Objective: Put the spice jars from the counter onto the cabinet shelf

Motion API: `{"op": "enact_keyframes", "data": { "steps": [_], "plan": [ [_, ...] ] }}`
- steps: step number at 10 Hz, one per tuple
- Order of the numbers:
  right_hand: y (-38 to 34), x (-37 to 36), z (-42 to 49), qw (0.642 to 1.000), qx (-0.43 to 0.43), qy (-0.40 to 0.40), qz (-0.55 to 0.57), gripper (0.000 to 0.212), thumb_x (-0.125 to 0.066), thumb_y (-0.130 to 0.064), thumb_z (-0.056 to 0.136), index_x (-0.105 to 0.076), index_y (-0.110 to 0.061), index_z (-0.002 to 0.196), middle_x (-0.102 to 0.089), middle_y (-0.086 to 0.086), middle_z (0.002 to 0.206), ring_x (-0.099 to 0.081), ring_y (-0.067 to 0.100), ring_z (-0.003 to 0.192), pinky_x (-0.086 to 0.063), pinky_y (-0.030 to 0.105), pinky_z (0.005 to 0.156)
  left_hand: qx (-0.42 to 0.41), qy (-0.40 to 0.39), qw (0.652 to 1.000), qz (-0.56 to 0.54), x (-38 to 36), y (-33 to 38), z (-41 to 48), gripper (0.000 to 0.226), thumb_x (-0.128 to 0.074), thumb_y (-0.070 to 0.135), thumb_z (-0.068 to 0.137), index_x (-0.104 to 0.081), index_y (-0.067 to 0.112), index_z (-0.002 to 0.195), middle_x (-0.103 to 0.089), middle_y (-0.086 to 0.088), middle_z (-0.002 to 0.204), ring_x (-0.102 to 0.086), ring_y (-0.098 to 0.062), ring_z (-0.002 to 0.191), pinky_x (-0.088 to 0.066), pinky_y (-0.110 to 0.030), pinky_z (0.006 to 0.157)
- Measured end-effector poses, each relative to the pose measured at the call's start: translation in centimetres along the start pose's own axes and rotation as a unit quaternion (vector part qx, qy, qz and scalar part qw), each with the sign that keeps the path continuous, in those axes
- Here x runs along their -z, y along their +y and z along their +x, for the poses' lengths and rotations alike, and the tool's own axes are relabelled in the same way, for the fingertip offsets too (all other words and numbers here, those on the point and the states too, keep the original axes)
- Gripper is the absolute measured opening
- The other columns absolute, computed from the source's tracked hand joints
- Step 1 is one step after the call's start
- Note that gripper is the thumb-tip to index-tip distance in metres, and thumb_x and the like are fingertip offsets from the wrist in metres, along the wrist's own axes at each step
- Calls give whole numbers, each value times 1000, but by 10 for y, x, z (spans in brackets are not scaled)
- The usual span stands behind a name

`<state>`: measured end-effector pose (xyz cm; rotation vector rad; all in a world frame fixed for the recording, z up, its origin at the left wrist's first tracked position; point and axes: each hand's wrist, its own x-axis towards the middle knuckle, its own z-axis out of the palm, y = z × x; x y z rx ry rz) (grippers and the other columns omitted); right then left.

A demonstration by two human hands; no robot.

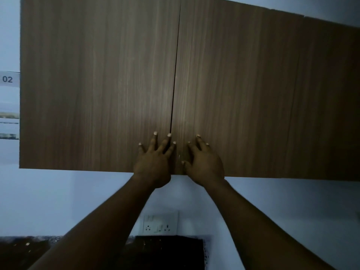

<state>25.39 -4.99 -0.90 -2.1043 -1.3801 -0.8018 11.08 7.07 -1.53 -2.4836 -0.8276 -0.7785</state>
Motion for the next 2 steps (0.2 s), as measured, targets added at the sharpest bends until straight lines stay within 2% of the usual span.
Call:
{"op": "enact_keyframes", "data": {
  "steps": [1,2],
  "plan": [
    [6,27,-5,990,17,-25,137,65,-69,-46,92,-47,-24,150,-54,-1,148,-58,21,128,-54,36,95,16,-27,999,7,3,-2,-15,98,-58,43,88,8,31,159,21,0,167,16,-36,153,-4,-70,117],
    [9,63,-8,960,-28,31,277,51,-75,-42,90,-60,-27,136,-65,-15,121,-63,10,111,-52,23,82,46,-42,998,-18,6,-8,-28,97,-60,41,88,3,30,160,10,-1,169,4,-36,155,-6,-66,118]
  ]
}}
